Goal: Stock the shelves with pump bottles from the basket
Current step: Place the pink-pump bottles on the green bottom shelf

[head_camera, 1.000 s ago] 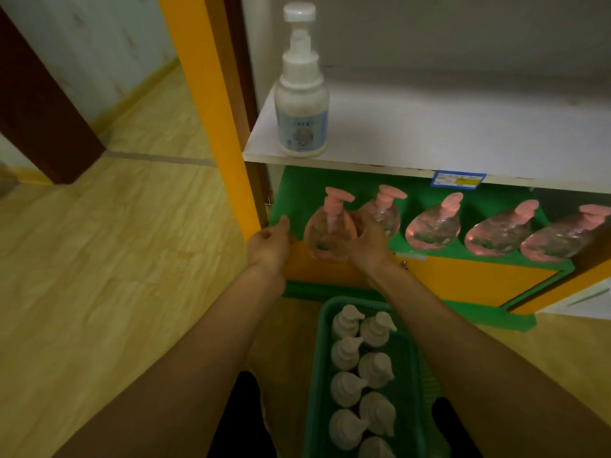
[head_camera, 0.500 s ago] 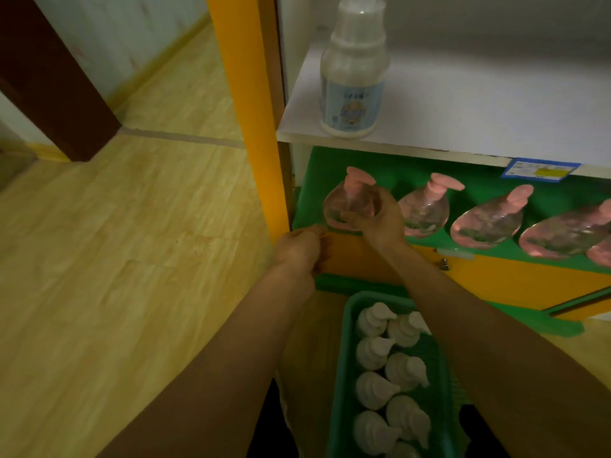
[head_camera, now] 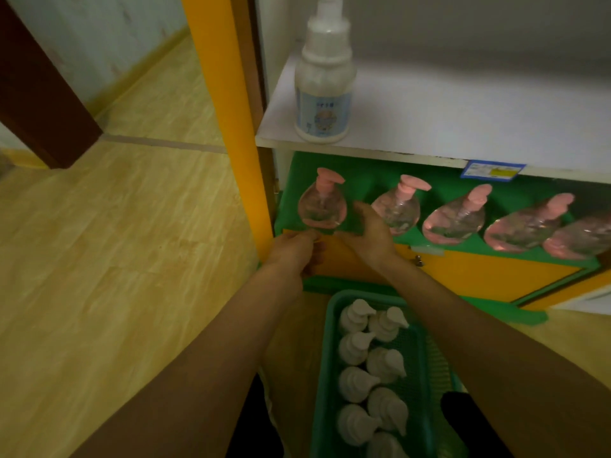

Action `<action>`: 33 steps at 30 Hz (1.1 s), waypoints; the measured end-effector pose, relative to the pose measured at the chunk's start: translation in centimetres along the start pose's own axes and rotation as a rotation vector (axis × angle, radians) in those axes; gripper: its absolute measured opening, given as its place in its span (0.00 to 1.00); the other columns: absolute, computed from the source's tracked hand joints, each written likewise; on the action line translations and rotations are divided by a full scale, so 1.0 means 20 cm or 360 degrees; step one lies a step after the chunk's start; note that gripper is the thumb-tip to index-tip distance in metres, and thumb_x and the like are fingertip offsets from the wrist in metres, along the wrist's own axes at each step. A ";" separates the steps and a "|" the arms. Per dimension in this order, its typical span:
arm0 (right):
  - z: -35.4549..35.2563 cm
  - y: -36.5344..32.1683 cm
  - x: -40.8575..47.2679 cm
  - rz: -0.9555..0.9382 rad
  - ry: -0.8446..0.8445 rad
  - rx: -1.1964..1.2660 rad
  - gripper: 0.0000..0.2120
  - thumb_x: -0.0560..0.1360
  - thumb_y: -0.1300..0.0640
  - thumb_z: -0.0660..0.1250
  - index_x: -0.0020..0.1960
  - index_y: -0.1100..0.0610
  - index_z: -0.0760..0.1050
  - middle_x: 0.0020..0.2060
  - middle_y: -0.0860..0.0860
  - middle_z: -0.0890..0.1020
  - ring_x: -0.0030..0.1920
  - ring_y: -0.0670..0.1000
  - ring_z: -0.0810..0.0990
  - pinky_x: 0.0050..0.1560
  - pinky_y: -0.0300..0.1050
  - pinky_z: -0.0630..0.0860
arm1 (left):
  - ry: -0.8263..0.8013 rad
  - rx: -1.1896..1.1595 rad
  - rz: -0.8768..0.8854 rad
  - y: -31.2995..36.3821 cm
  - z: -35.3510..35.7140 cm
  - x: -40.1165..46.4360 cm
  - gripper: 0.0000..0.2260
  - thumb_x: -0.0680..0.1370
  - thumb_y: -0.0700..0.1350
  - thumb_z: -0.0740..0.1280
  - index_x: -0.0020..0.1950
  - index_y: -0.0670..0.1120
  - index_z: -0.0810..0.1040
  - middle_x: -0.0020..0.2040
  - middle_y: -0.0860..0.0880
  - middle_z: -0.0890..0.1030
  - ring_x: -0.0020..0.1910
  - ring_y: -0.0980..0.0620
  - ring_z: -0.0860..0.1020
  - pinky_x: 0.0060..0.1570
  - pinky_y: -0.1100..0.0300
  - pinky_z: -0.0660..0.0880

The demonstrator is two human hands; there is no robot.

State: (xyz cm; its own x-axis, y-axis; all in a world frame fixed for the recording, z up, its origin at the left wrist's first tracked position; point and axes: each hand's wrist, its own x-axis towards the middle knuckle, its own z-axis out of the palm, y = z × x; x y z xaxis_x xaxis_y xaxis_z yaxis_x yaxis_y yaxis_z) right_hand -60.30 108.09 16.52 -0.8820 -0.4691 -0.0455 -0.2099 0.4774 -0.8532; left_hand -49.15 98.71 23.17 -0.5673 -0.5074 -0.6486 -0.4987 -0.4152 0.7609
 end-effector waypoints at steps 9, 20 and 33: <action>-0.39 0.06 -0.30 0.0038 -0.0187 -0.0103 0.16 0.72 0.68 0.69 0.60 0.68 0.75 0.53 0.58 0.80 0.52 0.50 0.76 0.55 0.35 0.75 | -0.0205 0.0354 0.0068 -0.10 0.19 -0.11 0.03 0.79 0.44 0.63 0.47 0.47 0.75 0.39 0.49 0.79 0.34 0.52 0.73 0.32 0.61 0.67; -0.68 0.35 -0.74 0.0251 -0.0218 -0.0463 0.11 0.74 0.58 0.69 0.55 0.61 0.79 0.51 0.57 0.82 0.54 0.56 0.80 0.54 0.44 0.74 | -0.0461 0.0986 0.0371 -0.46 0.40 -0.22 0.11 0.80 0.43 0.61 0.37 0.46 0.73 0.40 0.44 0.78 0.36 0.50 0.75 0.37 0.58 0.72; -0.30 0.92 -1.06 0.0394 -0.1029 -0.0882 0.23 0.76 0.54 0.65 0.70 0.56 0.65 0.61 0.57 0.76 0.60 0.57 0.76 0.59 0.49 0.74 | -0.0973 0.2163 0.0487 -1.37 0.33 -0.21 0.18 0.77 0.46 0.65 0.64 0.41 0.69 0.56 0.41 0.77 0.54 0.45 0.76 0.50 0.57 0.72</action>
State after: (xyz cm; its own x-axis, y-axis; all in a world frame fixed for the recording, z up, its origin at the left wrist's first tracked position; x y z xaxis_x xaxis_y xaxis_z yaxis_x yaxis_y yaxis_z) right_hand -47.97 131.32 5.02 -0.5534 -0.5529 -0.6230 -0.3669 0.8333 -0.4136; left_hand -37.48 117.24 4.89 -0.7632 0.0804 -0.6412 -0.3281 0.8066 0.4916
